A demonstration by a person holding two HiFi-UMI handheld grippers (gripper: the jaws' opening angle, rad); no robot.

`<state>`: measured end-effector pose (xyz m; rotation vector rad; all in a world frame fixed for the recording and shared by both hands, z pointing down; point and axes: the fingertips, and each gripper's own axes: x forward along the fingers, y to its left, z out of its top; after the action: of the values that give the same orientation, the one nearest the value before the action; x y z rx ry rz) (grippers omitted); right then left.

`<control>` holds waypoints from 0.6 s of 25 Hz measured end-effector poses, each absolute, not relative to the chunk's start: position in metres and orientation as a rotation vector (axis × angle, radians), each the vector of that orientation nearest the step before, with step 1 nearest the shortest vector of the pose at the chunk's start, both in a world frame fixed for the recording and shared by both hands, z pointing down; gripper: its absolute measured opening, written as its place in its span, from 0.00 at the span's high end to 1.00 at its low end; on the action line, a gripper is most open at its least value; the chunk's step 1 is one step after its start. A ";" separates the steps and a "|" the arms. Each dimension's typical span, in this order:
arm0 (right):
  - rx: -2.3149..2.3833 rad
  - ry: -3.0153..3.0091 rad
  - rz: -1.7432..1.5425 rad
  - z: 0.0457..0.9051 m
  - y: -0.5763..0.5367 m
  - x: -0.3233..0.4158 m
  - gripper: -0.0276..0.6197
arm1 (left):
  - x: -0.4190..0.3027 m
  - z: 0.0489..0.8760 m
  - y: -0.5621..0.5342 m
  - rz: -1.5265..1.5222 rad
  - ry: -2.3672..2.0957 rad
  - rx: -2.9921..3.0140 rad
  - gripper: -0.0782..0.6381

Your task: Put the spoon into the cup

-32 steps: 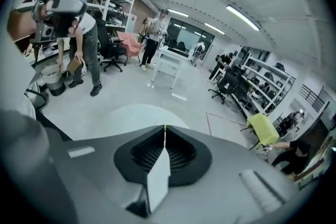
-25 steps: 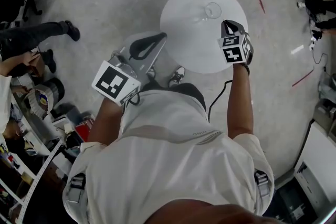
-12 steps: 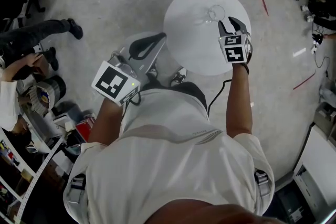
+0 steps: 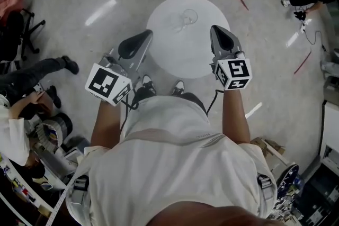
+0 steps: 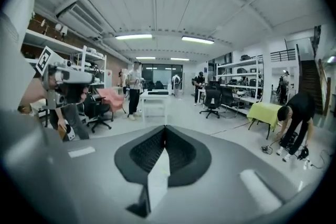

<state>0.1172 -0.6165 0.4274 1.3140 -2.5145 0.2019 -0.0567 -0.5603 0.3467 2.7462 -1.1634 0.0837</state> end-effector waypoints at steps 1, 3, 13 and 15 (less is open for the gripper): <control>1.332 -2.538 0.193 0.417 -0.608 0.123 0.95 | -0.050 0.340 -0.559 0.085 -1.155 2.766 0.89; 1.376 -2.574 0.177 0.396 -0.590 0.133 0.95 | -0.038 0.329 -0.556 0.086 -1.132 2.804 0.89; 1.504 -2.717 0.017 0.302 -0.530 0.160 0.95 | 0.032 0.277 -0.521 0.029 -0.923 2.983 0.89; 1.520 -2.719 0.004 0.299 -0.524 0.167 0.95 | 0.040 0.282 -0.514 0.043 -0.901 2.984 0.89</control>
<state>0.1674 -0.5238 0.2990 1.5202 -2.7189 0.0045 0.0400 -0.5138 0.2819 2.9841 -0.9011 0.0427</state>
